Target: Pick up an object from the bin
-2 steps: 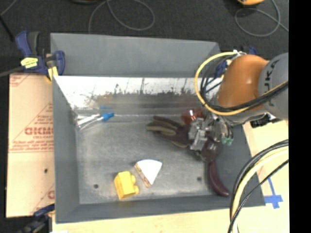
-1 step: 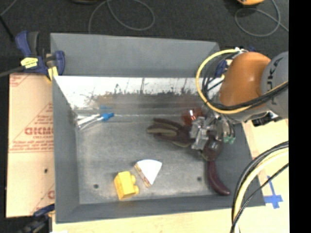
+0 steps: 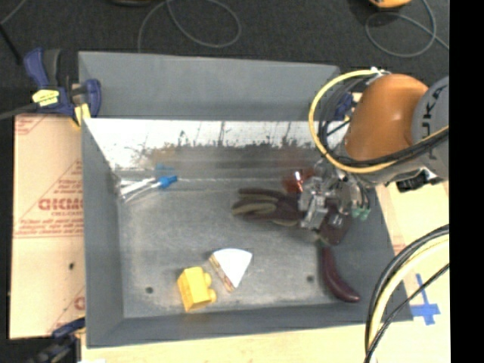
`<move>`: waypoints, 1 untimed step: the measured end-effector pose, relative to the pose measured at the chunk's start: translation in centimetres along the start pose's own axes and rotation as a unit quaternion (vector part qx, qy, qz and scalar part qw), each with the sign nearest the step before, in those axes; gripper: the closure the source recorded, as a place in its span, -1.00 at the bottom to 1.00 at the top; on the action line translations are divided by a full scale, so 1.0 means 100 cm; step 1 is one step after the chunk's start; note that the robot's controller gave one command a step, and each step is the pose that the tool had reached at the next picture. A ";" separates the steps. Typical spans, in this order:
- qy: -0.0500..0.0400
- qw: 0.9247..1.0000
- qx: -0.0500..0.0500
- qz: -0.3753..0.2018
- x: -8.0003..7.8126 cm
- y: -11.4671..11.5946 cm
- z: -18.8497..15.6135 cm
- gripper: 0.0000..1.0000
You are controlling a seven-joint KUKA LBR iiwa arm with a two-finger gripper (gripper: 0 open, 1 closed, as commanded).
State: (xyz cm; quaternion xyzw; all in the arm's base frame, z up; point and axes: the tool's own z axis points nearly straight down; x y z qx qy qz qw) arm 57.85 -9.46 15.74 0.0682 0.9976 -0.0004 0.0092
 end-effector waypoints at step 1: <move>-0.001 1.000 0.000 0.000 -0.001 0.000 -0.008 1.00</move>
Offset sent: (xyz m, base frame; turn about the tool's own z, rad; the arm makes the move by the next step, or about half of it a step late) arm -0.0002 0.0001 0.0202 0.0000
